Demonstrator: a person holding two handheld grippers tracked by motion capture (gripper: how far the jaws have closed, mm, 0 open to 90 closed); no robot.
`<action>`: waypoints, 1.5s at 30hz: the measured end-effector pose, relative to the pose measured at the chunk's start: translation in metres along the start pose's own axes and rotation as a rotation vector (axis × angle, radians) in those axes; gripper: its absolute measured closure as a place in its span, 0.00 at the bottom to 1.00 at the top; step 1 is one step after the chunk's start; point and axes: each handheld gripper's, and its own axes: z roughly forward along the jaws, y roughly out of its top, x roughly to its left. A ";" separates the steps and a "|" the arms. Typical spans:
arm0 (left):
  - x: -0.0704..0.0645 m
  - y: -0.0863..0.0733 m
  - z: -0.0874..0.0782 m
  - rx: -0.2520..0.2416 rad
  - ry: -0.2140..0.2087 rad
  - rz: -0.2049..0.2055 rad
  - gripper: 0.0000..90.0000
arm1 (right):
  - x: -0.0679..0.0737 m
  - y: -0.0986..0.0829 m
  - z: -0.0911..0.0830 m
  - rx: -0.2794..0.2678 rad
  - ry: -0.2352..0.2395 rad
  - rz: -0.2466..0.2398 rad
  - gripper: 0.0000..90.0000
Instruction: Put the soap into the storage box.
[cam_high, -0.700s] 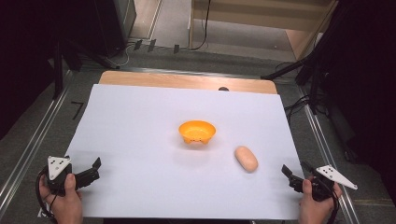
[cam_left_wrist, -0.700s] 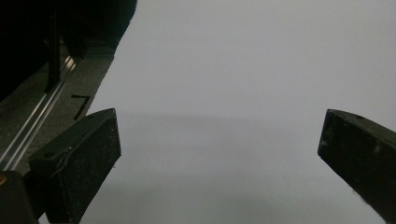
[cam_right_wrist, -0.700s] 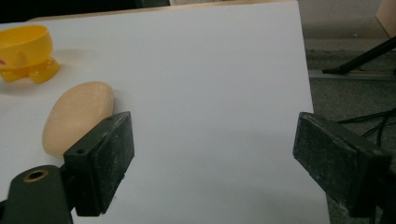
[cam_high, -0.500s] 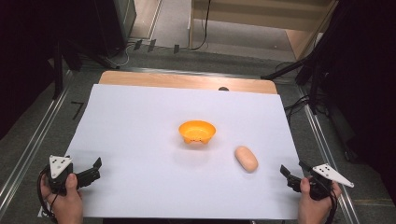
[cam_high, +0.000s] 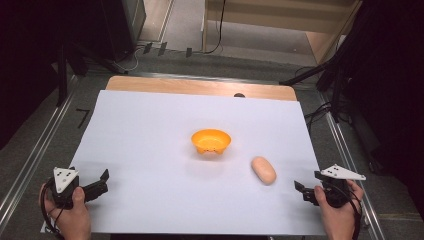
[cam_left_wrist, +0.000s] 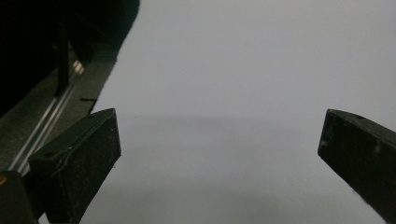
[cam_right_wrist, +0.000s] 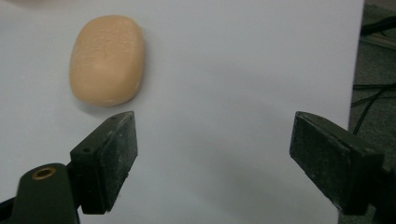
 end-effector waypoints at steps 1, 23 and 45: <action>-0.002 0.000 0.001 0.003 0.005 0.012 0.00 | 0.002 0.004 0.001 0.024 0.003 -0.012 0.15; -0.002 0.002 0.003 0.036 -0.024 0.037 0.00 | 0.041 0.056 0.045 0.291 0.061 -0.046 0.09; -0.002 0.002 0.003 0.036 -0.028 0.033 0.00 | 0.063 0.074 0.085 0.374 0.080 -0.047 0.07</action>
